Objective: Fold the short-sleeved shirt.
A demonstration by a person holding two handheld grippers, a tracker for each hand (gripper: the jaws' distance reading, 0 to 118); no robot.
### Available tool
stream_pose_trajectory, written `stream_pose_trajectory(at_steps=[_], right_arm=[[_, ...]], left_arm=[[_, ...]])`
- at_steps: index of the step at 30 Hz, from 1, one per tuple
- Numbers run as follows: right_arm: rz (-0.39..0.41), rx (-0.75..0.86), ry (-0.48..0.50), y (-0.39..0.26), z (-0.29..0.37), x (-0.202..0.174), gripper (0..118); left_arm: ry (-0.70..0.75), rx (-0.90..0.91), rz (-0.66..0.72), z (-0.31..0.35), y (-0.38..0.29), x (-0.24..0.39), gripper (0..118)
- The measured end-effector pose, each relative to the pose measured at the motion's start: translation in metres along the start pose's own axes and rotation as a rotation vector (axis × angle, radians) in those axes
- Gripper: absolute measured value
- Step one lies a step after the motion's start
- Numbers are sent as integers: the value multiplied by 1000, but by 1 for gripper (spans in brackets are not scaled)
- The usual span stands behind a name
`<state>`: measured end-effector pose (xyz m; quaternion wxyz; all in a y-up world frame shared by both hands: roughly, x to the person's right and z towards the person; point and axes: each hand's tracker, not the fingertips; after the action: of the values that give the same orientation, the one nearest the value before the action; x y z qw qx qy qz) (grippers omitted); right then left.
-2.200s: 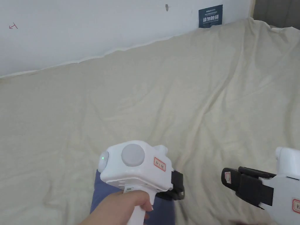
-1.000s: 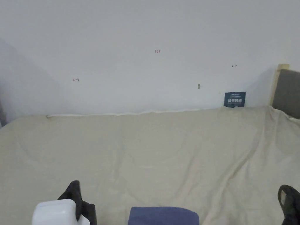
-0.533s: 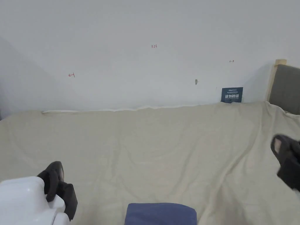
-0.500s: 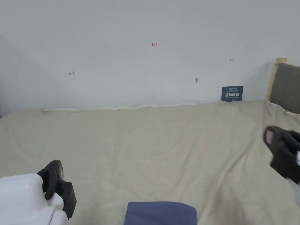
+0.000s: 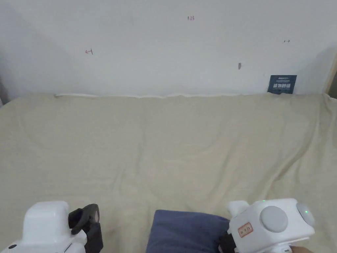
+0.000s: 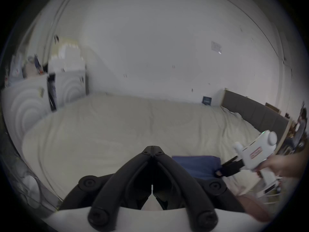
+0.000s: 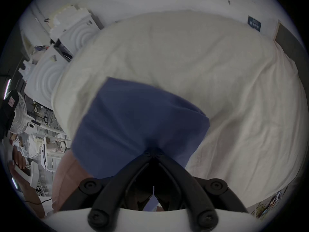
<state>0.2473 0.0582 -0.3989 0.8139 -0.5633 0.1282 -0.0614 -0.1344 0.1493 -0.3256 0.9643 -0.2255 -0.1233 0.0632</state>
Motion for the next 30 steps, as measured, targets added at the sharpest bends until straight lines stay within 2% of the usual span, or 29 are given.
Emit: stream_pose_trajectory(at_steps=[3,6,8,9,11,12,13,16,21,23,25,27,28,29,30], right_arm=[[-28,-3,44,-3,-6,8,0],[-47,-6,69,-3,-2,12,0],[-45,-2,87,-6,-2,16,0],[-50,-1,96,-7,-2,17,0],[-73,1,117,-8,-2,21,0],[-89,2,129,-9,-2,23,0],[-103,4,139,-10,-2,24,0],[-129,11,164,-13,-4,29,0],[-190,18,208,-16,-8,38,0],[-205,22,230,-17,-9,42,0],[-229,23,251,-18,-10,46,0],[-250,28,266,-20,-9,49,0],[-255,28,272,-21,-8,49,0],[-253,33,274,-22,-7,49,0],[-252,38,276,-23,-6,49,0]], left_arm=[[-209,-253,145,-55,9,-26,0],[-516,-560,417,-130,-1,-45,0],[-608,-728,526,-168,-19,-46,3],[-593,-752,482,-180,-22,-47,14],[-578,-832,357,-204,-29,-46,85],[-583,-898,298,-215,-34,-45,109],[-612,-941,276,-223,-41,-45,118],[-620,-1001,340,-236,-57,-36,118],[-803,-962,460,-262,-73,-11,118],[-887,-1036,548,-271,-84,7,118],[-833,-1077,544,-270,-92,22,118],[-770,-1029,448,-263,-81,29,118],[-748,-1034,415,-259,-76,32,107],[-708,-1025,374,-253,-69,32,82],[-669,-994,331,-248,-62,31,82]])
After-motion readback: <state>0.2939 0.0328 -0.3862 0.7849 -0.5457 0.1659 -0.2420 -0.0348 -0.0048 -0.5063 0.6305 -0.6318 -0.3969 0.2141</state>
